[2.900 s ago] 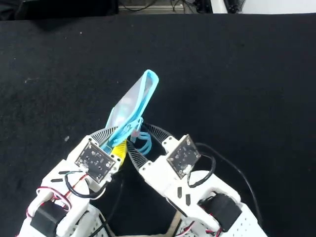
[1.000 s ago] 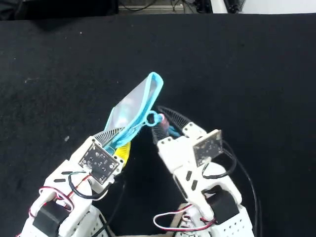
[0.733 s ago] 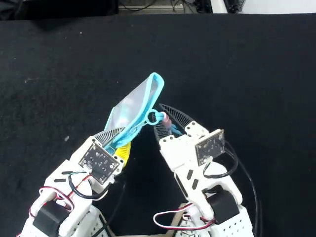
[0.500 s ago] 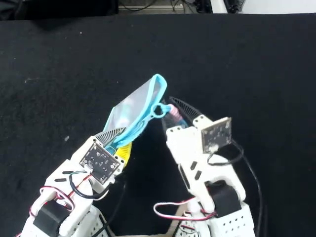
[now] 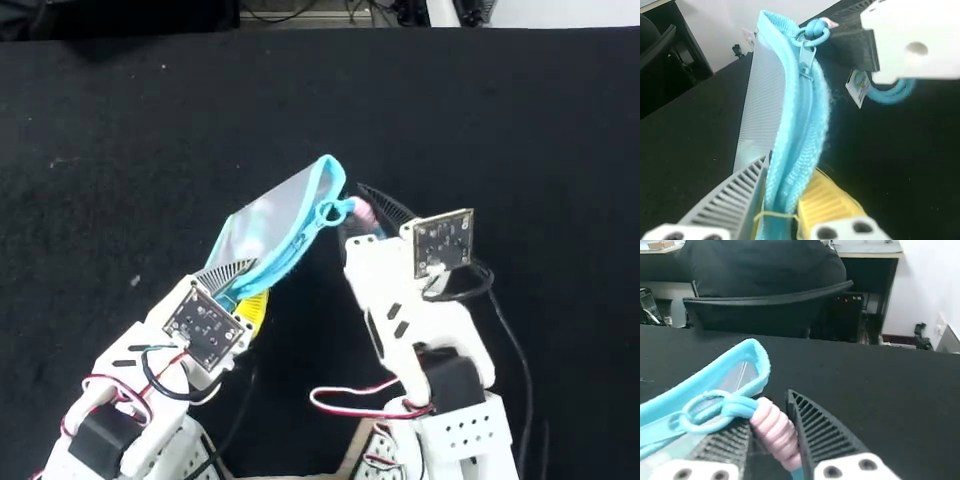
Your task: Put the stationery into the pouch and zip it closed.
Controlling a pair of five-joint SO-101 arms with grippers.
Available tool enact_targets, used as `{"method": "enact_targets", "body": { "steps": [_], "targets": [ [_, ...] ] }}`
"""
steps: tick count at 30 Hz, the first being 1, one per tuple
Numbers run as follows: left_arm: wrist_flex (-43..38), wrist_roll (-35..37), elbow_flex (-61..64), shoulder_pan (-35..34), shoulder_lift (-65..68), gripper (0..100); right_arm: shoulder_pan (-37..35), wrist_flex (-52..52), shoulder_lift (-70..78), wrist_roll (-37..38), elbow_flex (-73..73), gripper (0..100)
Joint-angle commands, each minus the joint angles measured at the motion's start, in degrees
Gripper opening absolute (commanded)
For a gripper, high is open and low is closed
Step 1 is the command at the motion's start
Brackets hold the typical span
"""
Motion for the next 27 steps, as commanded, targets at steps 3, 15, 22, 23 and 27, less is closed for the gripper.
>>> {"method": "enact_targets", "body": {
  "steps": [3, 15, 22, 23, 27],
  "targets": [
    [0.79, 0.7, 3.56, -0.66, 0.7, 3, 8.79, -1.41, 5.41, -4.31, -6.11, 1.0],
    [0.79, 0.7, 3.56, -0.66, 0.7, 3, 9.32, -1.32, 10.33, -5.19, -7.6, 1.1],
    [0.79, 0.7, 3.56, -0.66, 0.7, 3, 9.23, 3.43, 10.33, -5.1, -8.66, 1.1],
    [0.79, 0.7, 3.56, -0.66, 0.7, 3, 9.23, 4.31, 10.33, -5.1, -9.01, 1.1],
    [0.79, 0.7, 3.56, -0.66, 0.7, 3, 9.23, 10.02, 10.33, -5.1, -11.65, 1.1]
  ]
}}
